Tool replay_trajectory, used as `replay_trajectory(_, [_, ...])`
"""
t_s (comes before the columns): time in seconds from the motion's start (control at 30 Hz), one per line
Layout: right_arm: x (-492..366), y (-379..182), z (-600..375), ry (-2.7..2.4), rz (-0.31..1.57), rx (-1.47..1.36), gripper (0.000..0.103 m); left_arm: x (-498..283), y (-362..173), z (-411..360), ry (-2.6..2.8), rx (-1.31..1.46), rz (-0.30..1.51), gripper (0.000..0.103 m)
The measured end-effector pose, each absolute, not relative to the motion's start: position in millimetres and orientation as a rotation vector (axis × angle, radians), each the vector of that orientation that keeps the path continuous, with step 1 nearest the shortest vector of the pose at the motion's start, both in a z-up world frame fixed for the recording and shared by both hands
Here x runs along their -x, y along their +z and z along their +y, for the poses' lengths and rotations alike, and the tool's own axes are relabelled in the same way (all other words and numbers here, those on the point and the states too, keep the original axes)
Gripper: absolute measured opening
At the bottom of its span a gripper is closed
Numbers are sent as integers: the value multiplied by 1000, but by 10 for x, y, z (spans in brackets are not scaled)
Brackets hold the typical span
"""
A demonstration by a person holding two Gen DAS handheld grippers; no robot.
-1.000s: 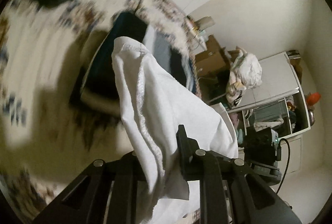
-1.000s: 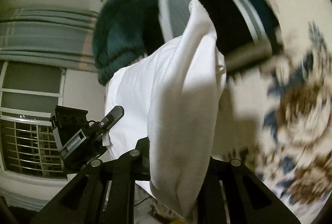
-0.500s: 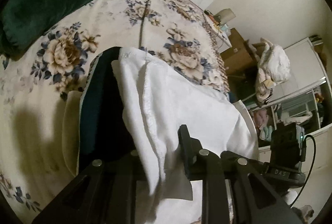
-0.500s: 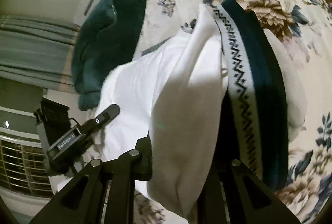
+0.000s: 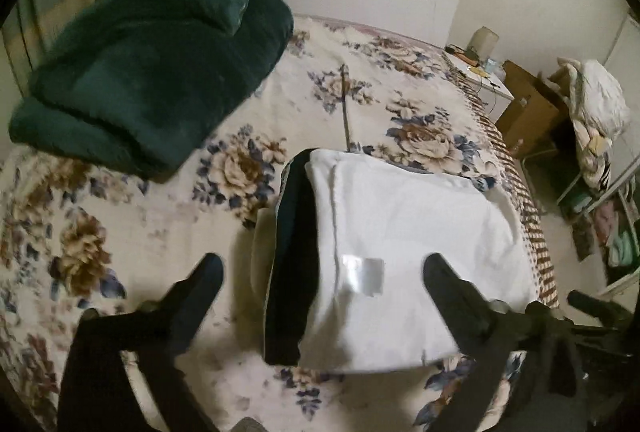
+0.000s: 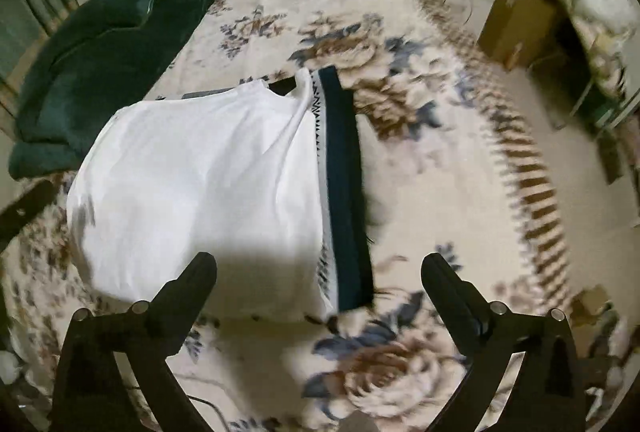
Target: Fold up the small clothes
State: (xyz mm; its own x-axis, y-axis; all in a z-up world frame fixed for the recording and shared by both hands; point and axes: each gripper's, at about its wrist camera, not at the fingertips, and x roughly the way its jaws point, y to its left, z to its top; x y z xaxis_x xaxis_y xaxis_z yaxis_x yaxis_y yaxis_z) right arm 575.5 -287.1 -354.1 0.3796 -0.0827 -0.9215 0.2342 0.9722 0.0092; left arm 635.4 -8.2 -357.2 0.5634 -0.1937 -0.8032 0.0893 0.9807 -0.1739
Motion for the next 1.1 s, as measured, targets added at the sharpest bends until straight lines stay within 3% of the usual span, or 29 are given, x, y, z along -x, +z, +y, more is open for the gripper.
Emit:
replay_trajectory(0.77, [-3400, -761, -2232, -395, 874, -6, 103, -4327, -1594, -416, -123, -27, 814, 103])
replay_trajectory(1.1, [-2402, 153, -2016, -376, 769, -7, 103, -3589, -994, -318, -125, -6, 774, 103])
